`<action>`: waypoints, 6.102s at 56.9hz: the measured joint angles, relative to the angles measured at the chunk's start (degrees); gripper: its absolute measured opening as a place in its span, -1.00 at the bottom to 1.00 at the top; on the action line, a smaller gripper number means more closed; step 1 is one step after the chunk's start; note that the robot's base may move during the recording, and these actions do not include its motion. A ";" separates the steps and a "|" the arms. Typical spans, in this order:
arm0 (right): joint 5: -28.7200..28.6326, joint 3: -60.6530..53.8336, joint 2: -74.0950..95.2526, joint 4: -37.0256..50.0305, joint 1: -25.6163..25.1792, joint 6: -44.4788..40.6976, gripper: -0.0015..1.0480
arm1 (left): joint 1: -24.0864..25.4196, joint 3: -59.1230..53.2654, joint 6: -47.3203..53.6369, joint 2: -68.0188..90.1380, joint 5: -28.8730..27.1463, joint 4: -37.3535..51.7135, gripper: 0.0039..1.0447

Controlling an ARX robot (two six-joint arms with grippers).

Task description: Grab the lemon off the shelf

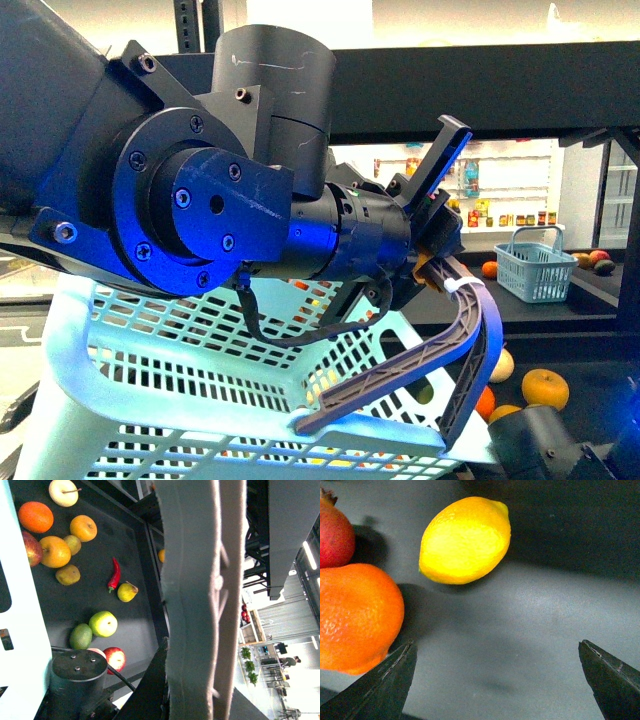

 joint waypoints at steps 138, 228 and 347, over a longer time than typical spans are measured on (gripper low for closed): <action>6.43 0.57 -1.79 -2.25 -12.13 -10.60 0.60 | -0.81 0.74 -4.15 -0.17 3.61 0.02 -0.85; -11.15 -2.82 -33.64 -7.85 -5.51 16.31 0.58 | -0.15 0.90 -1.40 0.11 0.48 -0.07 -0.85; 4.81 -73.70 -139.38 -16.15 -9.99 -6.45 -0.95 | -0.17 0.83 -1.79 0.17 0.70 -0.13 -0.85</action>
